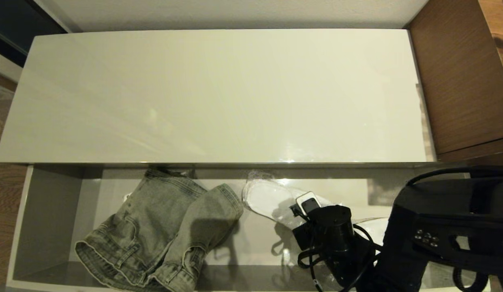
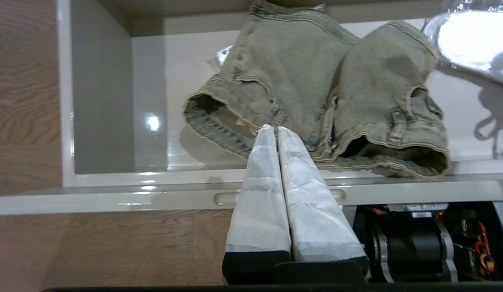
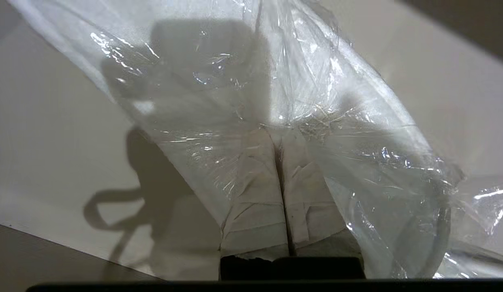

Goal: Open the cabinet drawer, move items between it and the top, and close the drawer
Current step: Take out the disposable slippers from the drawer

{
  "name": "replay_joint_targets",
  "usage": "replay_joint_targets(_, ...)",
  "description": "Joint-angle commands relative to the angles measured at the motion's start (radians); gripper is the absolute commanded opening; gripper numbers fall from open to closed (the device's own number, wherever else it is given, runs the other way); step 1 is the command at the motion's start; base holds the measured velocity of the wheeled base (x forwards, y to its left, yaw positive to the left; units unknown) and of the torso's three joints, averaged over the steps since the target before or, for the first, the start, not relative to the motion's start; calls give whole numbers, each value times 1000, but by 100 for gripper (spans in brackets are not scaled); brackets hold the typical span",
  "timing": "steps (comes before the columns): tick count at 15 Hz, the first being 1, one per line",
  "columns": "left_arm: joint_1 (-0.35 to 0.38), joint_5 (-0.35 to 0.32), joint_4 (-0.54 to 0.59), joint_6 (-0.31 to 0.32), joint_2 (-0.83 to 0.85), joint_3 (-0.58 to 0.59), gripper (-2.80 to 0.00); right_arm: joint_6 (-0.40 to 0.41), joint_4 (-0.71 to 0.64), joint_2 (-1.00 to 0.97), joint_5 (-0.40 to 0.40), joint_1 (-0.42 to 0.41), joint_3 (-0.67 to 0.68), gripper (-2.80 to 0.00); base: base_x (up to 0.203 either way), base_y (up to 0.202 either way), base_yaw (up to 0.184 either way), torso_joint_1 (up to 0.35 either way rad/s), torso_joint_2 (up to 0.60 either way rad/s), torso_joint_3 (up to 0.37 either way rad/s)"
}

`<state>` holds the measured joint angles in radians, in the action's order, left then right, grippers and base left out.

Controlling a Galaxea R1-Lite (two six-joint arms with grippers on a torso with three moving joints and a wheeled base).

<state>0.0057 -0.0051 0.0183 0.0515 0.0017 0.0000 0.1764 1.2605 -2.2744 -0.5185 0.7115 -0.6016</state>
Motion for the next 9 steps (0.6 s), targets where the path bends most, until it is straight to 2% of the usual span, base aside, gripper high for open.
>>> replay_joint_targets(1,0,1,0,1,0,0,-280,3,-8,110,0,2,37,-280,0,0,0,0,0,0)
replay_joint_targets(4,0,0,0,1,0,0,-280,3,-41,199,-2,0,75,-280,0,0,0,0,0,0)
replay_joint_targets(9,0,1,0,1,0,0,-280,14,-117,314,-5,-14,53,-280,0,0,0,0,0,0)
